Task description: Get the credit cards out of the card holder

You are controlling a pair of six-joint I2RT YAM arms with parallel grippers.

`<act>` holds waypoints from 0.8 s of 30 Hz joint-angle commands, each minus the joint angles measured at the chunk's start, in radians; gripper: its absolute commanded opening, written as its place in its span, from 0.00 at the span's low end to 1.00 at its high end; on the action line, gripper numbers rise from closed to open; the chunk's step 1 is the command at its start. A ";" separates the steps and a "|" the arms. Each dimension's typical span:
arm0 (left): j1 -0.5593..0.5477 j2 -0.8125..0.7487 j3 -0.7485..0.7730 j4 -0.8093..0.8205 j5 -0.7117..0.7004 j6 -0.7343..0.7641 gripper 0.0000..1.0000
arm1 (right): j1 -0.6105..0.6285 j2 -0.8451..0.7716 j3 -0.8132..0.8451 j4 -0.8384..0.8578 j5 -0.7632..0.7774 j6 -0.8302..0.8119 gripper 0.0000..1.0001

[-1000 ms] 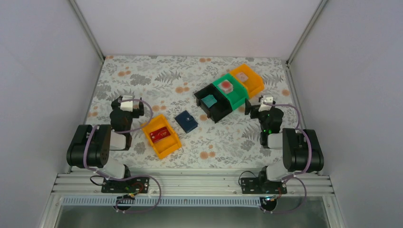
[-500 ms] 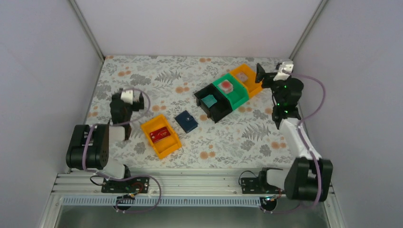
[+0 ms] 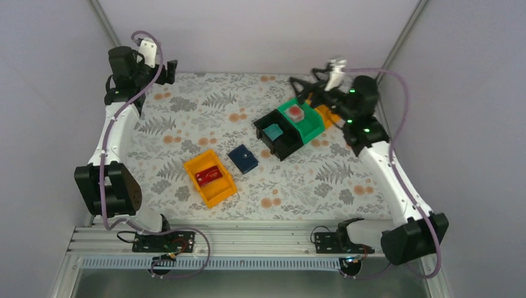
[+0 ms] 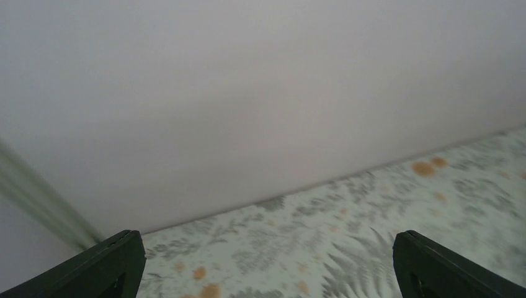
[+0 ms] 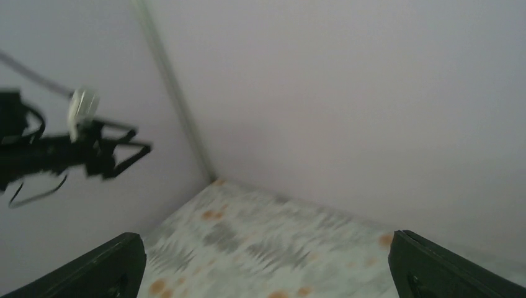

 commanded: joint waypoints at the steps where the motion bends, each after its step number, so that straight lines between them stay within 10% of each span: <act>1: 0.000 -0.032 0.092 -0.367 0.202 0.102 1.00 | 0.246 0.101 0.035 -0.270 0.199 -0.001 0.99; 10: -0.002 -0.086 0.136 -0.590 0.255 0.183 1.00 | 0.621 0.521 0.243 -0.555 0.531 0.056 0.99; 24: -0.002 -0.120 0.016 -0.552 0.280 0.170 1.00 | 0.665 0.744 0.253 -0.651 0.493 0.135 0.99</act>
